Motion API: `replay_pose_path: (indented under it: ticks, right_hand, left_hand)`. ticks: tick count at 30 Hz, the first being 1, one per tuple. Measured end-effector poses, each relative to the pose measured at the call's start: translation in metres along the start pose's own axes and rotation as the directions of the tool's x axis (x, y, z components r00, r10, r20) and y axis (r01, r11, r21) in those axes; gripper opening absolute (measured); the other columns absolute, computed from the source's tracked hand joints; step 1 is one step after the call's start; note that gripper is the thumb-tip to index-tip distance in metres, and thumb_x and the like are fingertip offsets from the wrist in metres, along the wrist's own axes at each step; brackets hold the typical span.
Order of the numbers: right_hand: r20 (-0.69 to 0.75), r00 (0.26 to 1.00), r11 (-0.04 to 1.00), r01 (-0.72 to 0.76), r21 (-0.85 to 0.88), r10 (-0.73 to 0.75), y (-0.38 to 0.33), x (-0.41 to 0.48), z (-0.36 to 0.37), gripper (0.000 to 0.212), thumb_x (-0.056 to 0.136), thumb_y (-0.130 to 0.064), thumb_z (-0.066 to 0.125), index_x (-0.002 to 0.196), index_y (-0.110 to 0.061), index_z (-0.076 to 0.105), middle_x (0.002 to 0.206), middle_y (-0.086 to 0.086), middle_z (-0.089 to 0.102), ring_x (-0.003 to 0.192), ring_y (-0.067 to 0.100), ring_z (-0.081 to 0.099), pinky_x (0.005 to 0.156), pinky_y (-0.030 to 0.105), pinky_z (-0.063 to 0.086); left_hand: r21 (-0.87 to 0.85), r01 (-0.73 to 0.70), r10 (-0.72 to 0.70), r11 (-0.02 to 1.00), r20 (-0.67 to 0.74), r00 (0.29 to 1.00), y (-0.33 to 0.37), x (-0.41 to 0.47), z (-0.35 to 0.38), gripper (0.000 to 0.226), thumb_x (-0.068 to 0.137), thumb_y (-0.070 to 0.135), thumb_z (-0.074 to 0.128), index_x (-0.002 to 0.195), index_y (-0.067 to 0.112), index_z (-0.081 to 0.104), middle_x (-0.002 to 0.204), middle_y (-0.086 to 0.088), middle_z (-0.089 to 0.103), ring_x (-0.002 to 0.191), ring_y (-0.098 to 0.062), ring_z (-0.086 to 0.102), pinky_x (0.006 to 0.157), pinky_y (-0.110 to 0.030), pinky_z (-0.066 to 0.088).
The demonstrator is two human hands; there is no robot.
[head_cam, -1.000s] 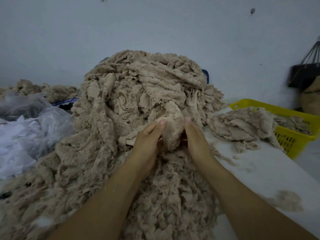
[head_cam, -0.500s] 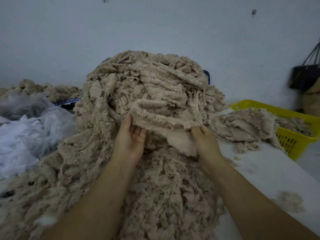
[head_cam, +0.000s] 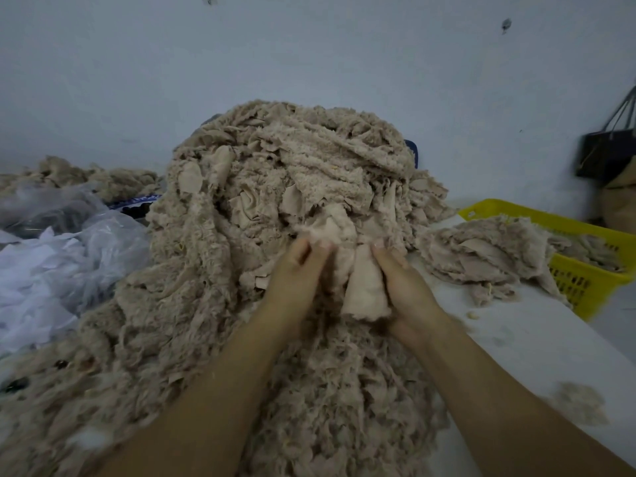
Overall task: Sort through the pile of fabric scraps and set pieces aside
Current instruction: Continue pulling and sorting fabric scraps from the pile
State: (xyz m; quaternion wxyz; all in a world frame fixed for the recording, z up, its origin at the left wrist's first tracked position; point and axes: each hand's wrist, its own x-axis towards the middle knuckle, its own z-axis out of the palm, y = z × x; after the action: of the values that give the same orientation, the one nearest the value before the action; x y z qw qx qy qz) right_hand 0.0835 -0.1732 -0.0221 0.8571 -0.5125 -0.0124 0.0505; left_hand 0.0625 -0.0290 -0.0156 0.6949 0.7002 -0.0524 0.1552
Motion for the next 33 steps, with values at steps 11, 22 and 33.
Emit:
replay_pose_path:
  ticks: [11, 22, 33]
  right_hand:
    - [-0.031, 0.992, 0.871, 0.094, -0.481, -0.124, 0.009, 0.000, -0.002, 0.029, 0.098, -0.038, 0.054, 0.078, -0.017, 0.051, 0.067, -0.001, 0.051, 0.068, 0.019, 0.051, 0.063, 0.036, 0.041]
    - [0.254, 0.964, 0.821, 0.211, -0.531, -0.083, 0.012, -0.011, 0.005, 0.033, 0.100, -0.040, 0.051, 0.069, -0.030, 0.055, 0.068, -0.009, 0.055, 0.064, 0.006, 0.051, 0.061, 0.024, 0.043]
    - [-0.004, 0.997, 0.918, 0.068, -0.392, -0.076, 0.010, -0.002, 0.000, 0.033, 0.094, -0.048, 0.054, 0.095, -0.016, 0.063, 0.100, -0.002, 0.067, 0.093, 0.014, 0.062, 0.082, 0.033, 0.049]
  left_hand:
    - [0.282, -0.179, 0.079, 0.942, 0.333, 0.940, -0.003, -0.009, 0.010, 0.043, 0.092, 0.026, 0.061, 0.054, 0.035, 0.043, 0.075, 0.023, 0.039, 0.066, 0.003, 0.043, 0.061, -0.009, 0.037]
    - [-0.272, 0.549, -0.488, 0.790, 0.262, 0.833, 0.000, 0.001, -0.001, 0.044, 0.082, 0.054, 0.066, 0.096, 0.014, 0.078, 0.089, -0.008, 0.076, 0.081, -0.020, 0.074, 0.068, -0.028, 0.058]
    - [-0.523, 0.275, -0.282, 0.807, 0.068, 0.957, -0.002, 0.008, -0.003, 0.024, 0.098, 0.023, 0.058, 0.114, 0.010, 0.071, 0.116, -0.014, 0.073, 0.109, -0.025, 0.069, 0.094, -0.038, 0.054]
